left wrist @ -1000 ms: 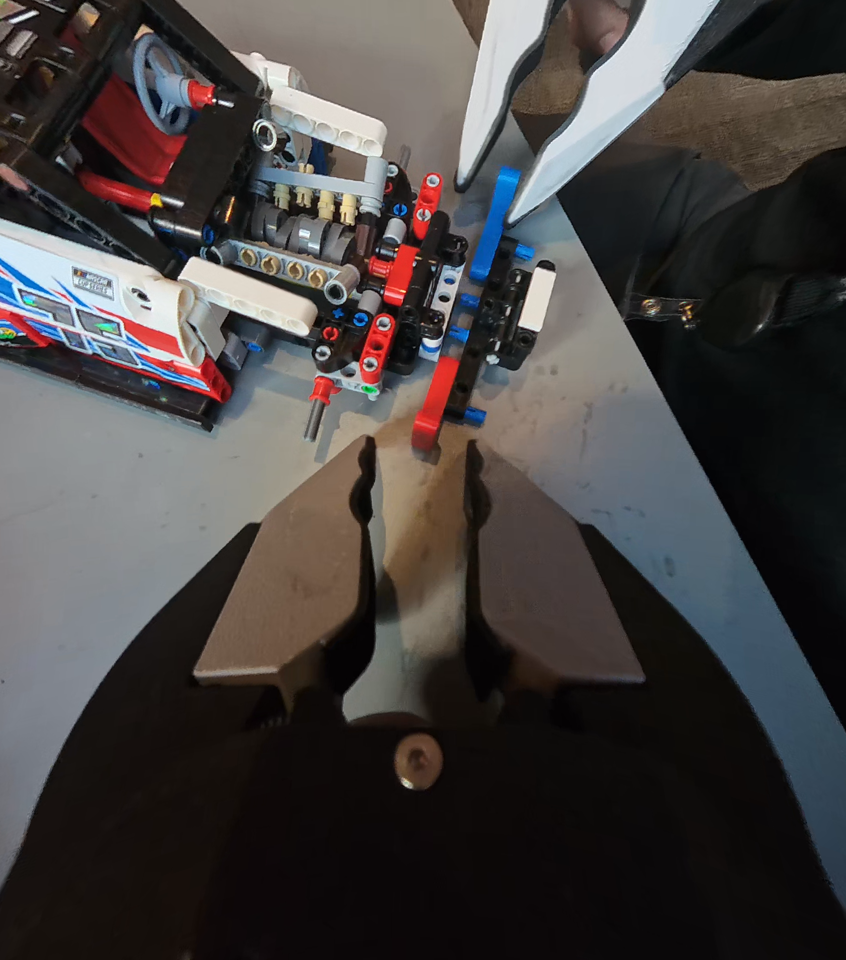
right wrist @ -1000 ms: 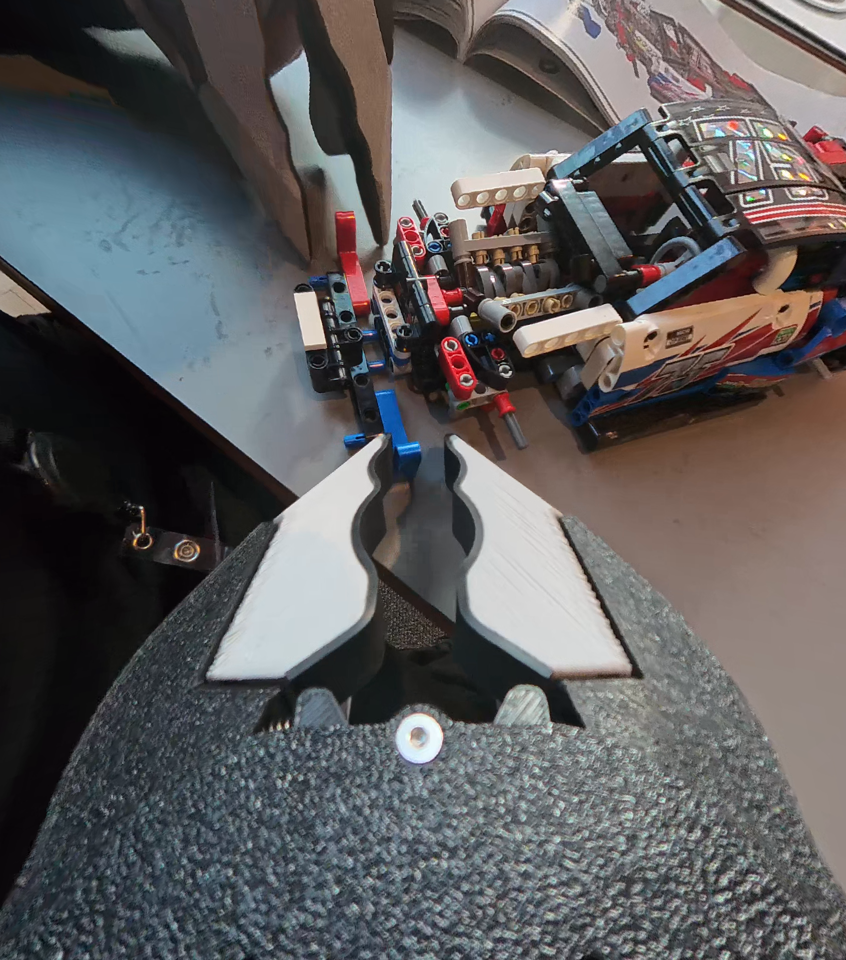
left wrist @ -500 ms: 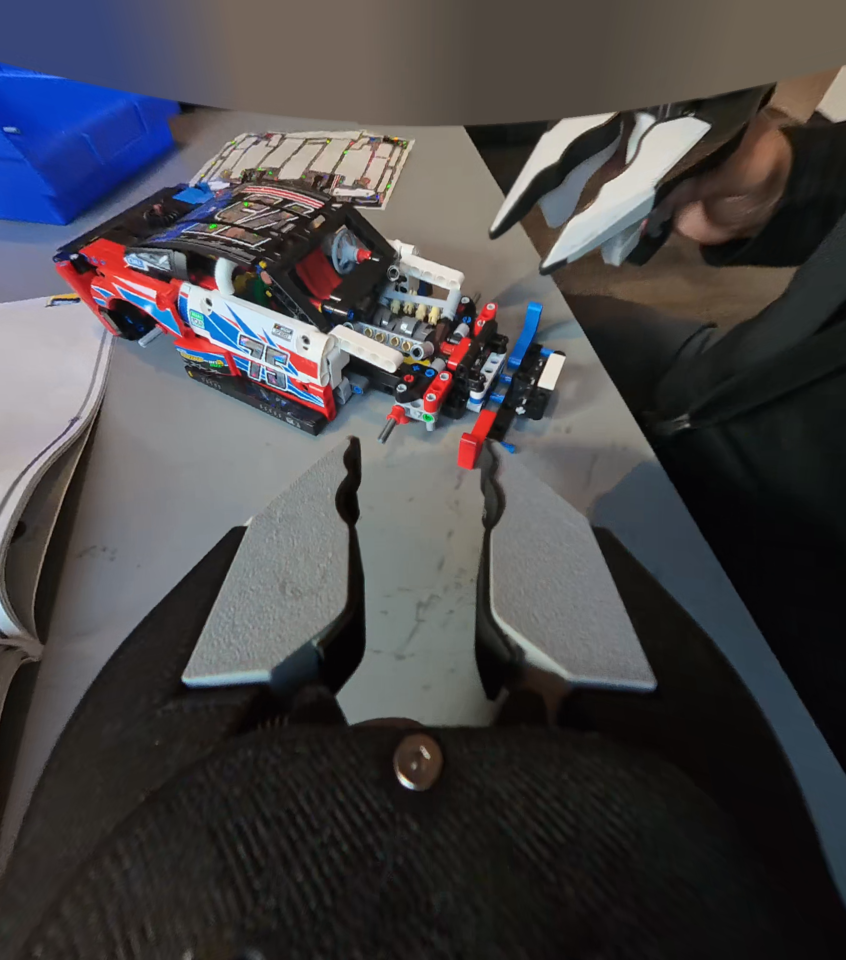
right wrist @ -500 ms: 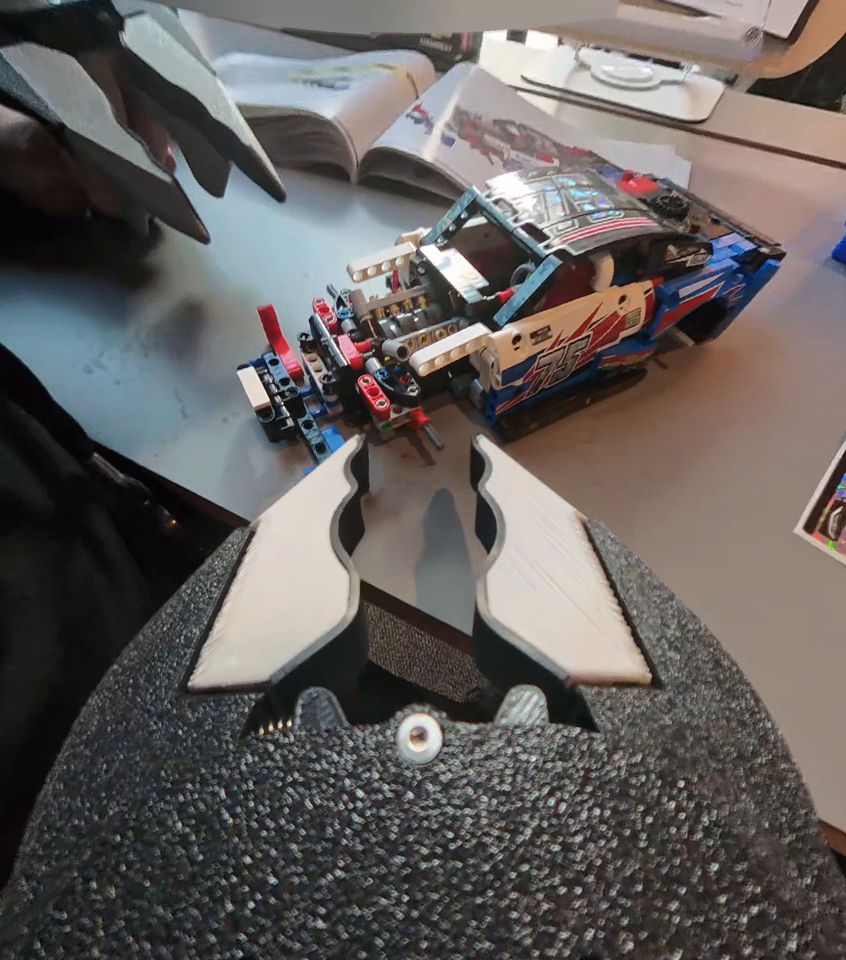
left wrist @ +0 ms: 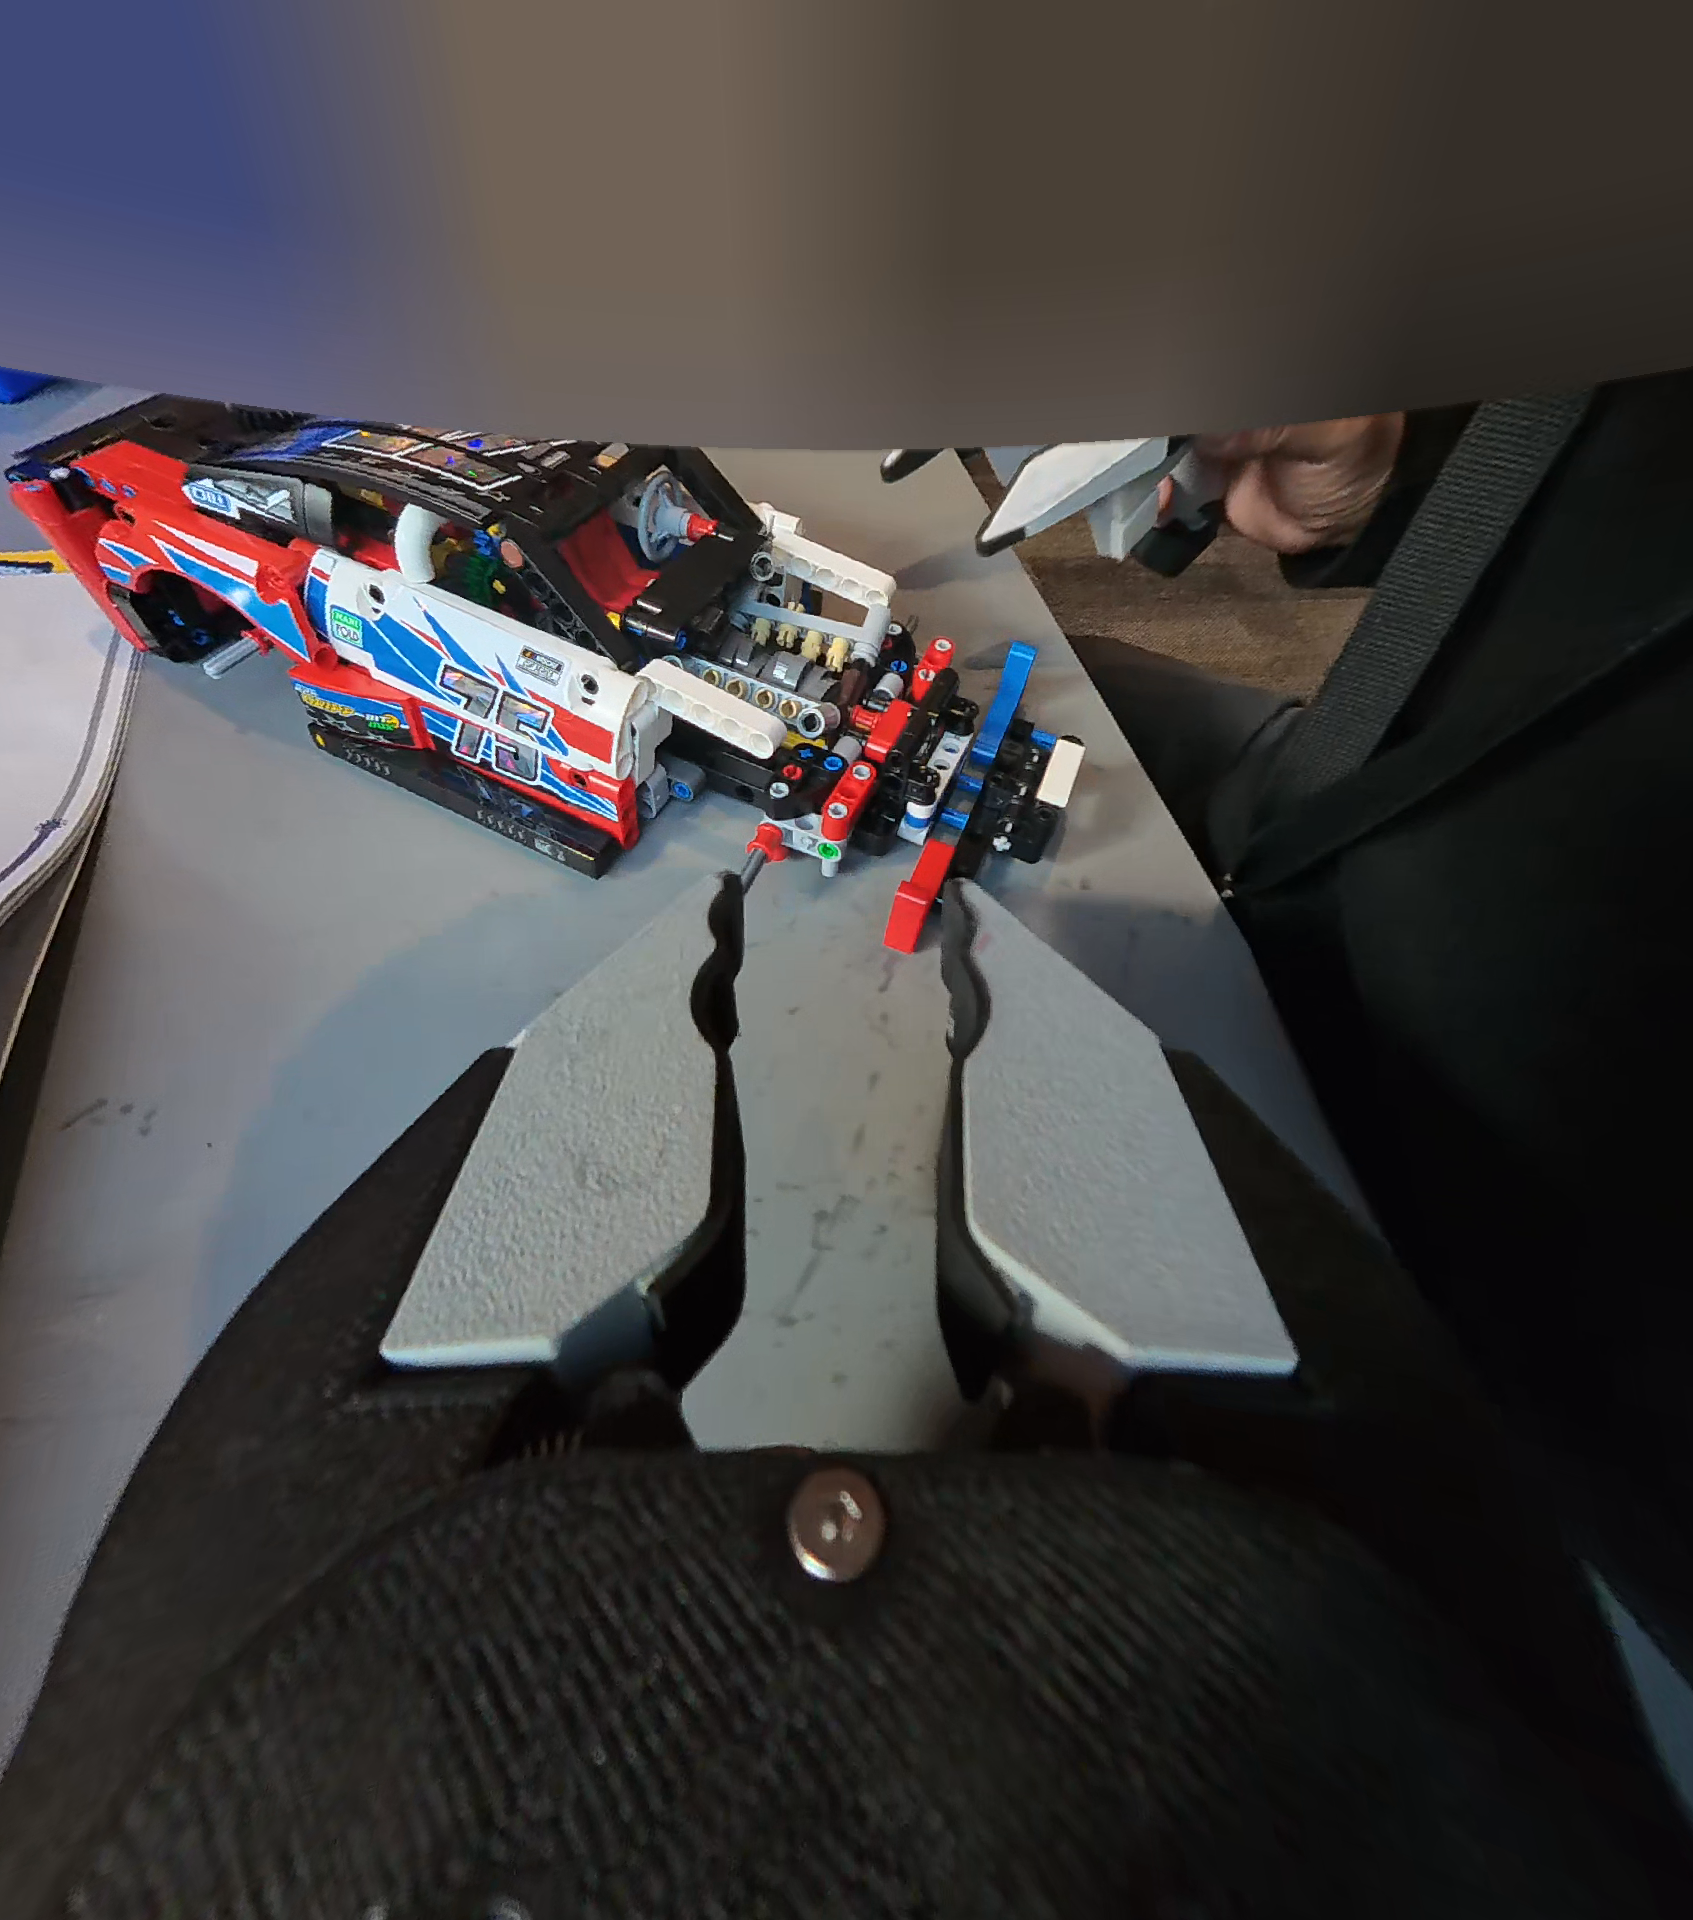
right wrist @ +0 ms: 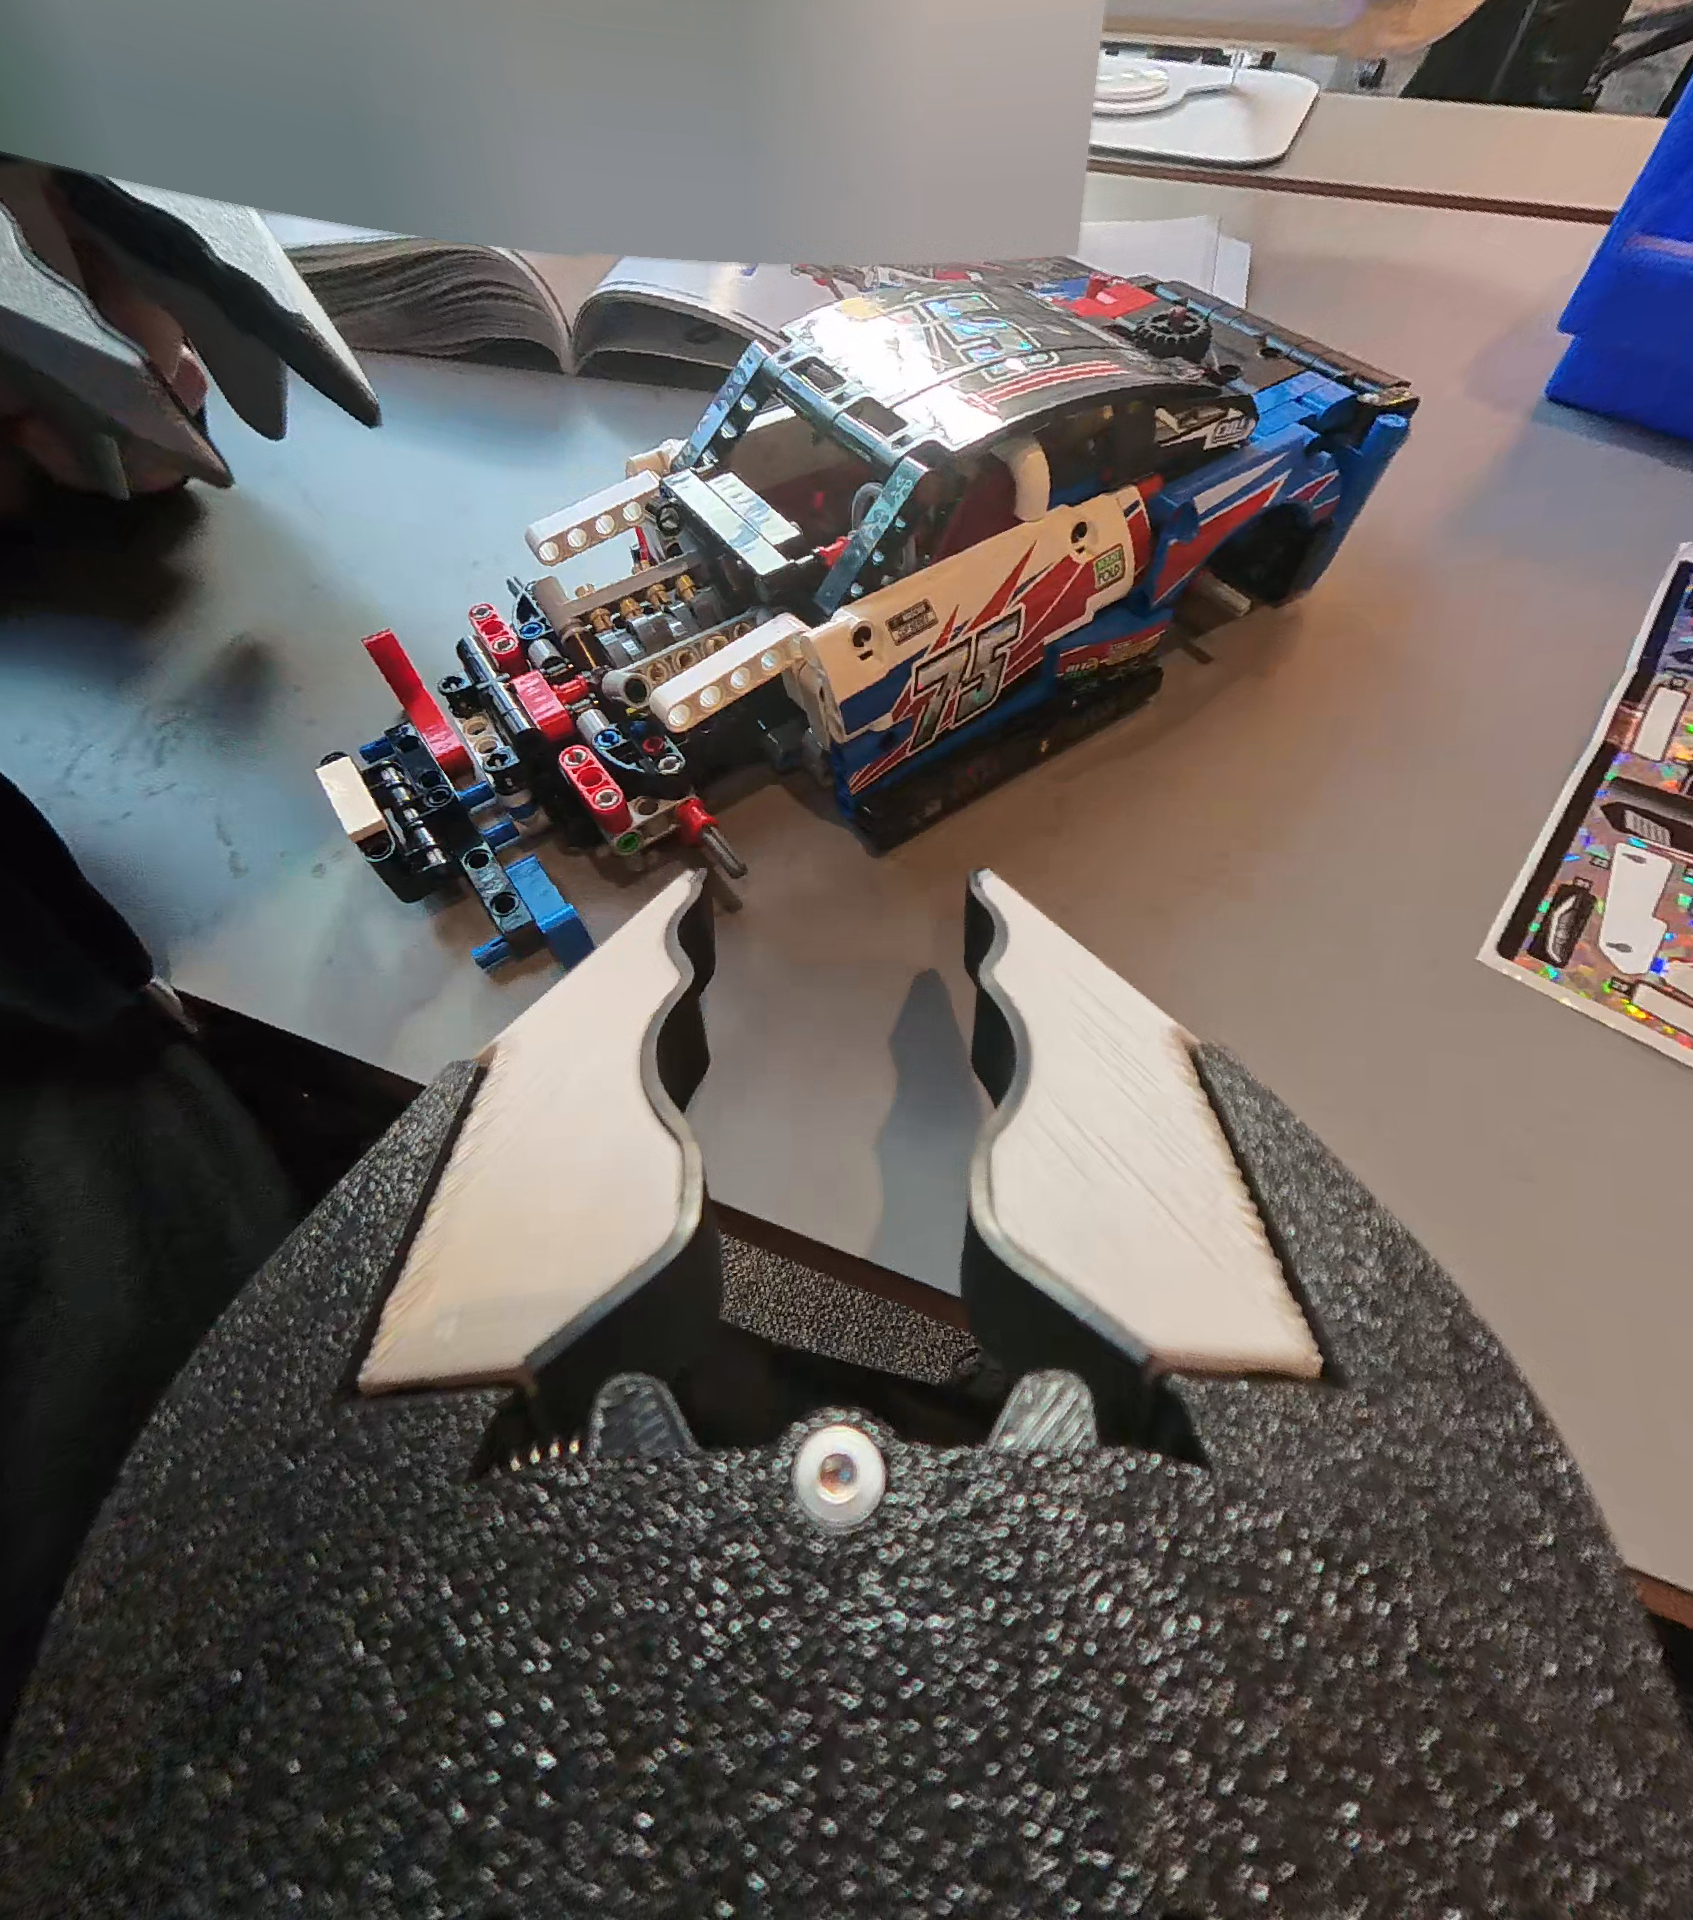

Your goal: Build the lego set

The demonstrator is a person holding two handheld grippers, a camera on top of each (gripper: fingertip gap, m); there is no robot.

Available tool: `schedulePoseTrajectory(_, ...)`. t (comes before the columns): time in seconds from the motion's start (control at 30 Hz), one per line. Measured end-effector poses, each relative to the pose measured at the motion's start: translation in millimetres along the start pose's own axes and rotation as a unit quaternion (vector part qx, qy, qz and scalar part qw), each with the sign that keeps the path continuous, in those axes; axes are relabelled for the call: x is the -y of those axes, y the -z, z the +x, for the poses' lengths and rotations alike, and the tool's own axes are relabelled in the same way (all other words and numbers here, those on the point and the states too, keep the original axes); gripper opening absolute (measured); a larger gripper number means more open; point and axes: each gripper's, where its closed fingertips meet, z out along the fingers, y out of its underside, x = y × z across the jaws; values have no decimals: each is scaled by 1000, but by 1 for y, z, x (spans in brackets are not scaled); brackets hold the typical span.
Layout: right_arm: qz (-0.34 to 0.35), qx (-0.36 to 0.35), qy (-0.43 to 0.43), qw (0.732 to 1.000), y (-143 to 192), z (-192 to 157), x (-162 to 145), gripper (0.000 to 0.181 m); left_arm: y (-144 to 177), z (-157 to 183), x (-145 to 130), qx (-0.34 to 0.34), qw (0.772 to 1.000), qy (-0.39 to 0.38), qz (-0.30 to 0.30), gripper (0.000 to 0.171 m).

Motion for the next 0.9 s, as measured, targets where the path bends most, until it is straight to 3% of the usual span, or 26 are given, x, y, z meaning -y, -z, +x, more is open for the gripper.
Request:
schedulePoseTrajectory(0.47, -4, 3, 3, 1000, 4, -9, -6, 48, -4, 0, -5, 3, 1000, -3, -19, 42)
schedulePoseTrajectory(0.9, 2, -6, 49, 999, 27, -33, -8, 50, -9, 1, -11, 26, 998, -38, -44, 47)
